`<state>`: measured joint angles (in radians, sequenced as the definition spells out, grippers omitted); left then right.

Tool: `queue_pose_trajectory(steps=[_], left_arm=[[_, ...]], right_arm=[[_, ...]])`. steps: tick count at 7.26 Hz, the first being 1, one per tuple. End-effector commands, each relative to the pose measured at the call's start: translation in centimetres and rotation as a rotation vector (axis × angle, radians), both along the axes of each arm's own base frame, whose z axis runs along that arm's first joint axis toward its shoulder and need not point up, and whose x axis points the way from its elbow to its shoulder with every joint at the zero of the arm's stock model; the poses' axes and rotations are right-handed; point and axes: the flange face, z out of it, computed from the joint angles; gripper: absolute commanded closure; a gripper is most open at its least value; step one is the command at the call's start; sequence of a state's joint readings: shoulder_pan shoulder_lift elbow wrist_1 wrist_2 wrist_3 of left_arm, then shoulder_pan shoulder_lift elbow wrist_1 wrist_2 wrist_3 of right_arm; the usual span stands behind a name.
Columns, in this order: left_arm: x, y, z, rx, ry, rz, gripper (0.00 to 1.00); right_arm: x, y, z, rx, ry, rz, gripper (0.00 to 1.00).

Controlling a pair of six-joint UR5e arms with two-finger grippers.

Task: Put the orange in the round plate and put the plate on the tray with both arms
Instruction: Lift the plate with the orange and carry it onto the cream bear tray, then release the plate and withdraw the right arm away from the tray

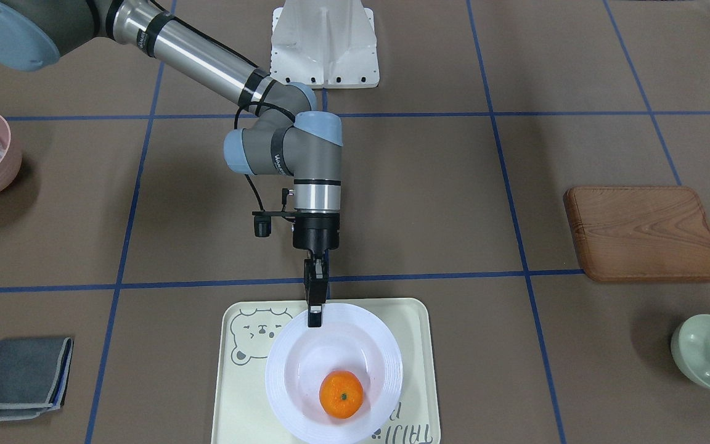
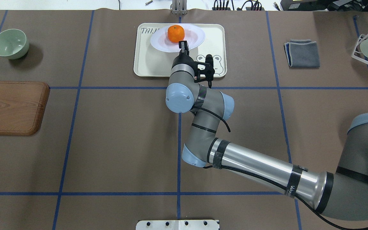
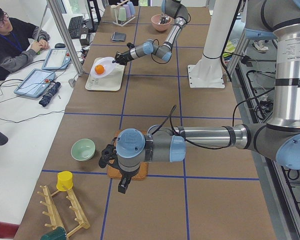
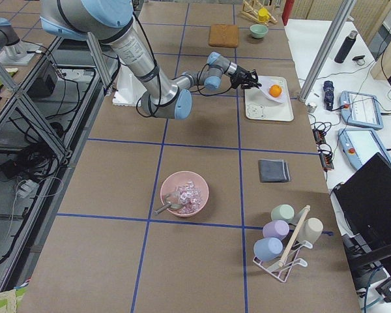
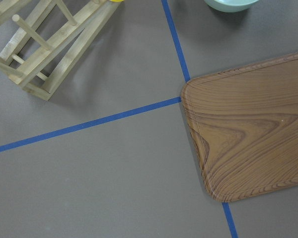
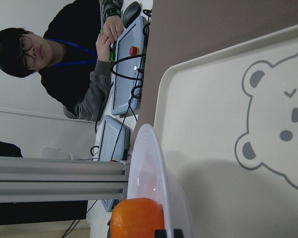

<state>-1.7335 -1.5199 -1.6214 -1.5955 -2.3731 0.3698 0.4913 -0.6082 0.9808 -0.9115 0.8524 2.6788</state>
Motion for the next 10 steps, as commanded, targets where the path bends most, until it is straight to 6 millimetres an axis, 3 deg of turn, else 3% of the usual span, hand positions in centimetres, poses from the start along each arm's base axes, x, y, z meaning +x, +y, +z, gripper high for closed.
queue_pose_trajectory(steps=[1, 2, 4, 5, 6, 7, 9, 10], left_arm=[[0.0, 0.0, 0.0, 0.000, 0.000, 0.000, 0.00], [0.0, 0.0, -0.1, 0.002, 0.001, 0.000, 0.00], [0.0, 0.1, -0.1, 0.002, 0.001, 0.000, 0.00], [0.0, 0.1, -0.1, 0.003, 0.001, 0.001, 0.00], [0.0, 0.2, 0.0, 0.001, 0.001, 0.001, 0.00], [0.0, 0.2, 0.0, 0.001, 0.001, 0.001, 0.00], [0.1, 1.1, 0.3, -0.005, 0.002, 0.001, 0.00], [0.3, 2.0, 0.2, -0.004, 0.002, 0.001, 0.00]], right_arm=[[-0.3, 0.8, -0.7, 0.013, 0.027, -0.047, 0.30], [0.4, 2.1, -0.5, 0.040, 0.086, -0.133, 0.00], [4.2, 7.7, 2.0, 0.202, 0.355, -0.447, 0.00], [4.6, 8.8, 4.3, 0.244, 0.480, -0.579, 0.00], [4.2, 9.3, 6.0, 0.267, 0.681, -0.758, 0.00], [6.2, 8.9, 4.6, 0.273, 0.752, -0.836, 0.00], [13.4, 7.5, 2.1, 0.185, 0.959, -1.119, 0.00], [17.4, 6.7, 2.1, 0.193, 1.044, -1.232, 0.00]])
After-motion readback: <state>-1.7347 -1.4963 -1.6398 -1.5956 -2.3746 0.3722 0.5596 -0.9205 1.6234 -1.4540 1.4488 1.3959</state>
